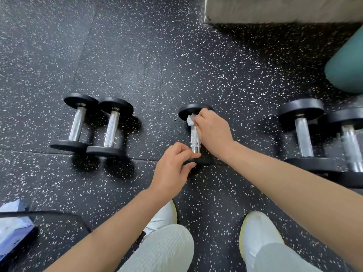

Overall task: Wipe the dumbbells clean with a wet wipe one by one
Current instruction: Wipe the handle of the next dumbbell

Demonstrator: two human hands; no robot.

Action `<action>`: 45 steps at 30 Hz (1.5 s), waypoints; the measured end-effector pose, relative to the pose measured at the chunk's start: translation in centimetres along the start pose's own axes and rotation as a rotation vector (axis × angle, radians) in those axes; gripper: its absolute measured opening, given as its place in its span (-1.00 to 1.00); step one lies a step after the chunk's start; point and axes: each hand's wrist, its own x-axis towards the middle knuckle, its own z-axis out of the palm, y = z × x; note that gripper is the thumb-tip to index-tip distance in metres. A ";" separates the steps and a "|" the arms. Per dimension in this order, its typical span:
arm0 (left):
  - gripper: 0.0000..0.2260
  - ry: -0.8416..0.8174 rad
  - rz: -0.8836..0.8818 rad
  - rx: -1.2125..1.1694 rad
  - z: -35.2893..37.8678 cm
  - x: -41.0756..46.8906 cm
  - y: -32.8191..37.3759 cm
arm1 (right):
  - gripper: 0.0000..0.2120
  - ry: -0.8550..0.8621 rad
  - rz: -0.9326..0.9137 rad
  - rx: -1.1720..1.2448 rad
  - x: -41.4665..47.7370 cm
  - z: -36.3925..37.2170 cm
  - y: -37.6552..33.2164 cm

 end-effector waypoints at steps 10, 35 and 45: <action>-0.75 -0.006 0.002 0.006 -0.1 -0.1 0.5 | -0.90 -0.014 -0.091 -0.050 -0.7 -0.1 0.4; -0.77 0.008 -0.007 -0.044 0.2 0.7 0.1 | -0.91 -0.529 -0.056 0.249 -2.2 -3.8 0.8; -0.76 0.007 -0.014 -0.072 0.6 0.5 0.0 | -0.91 -0.282 0.079 0.212 -1.0 -3.1 0.3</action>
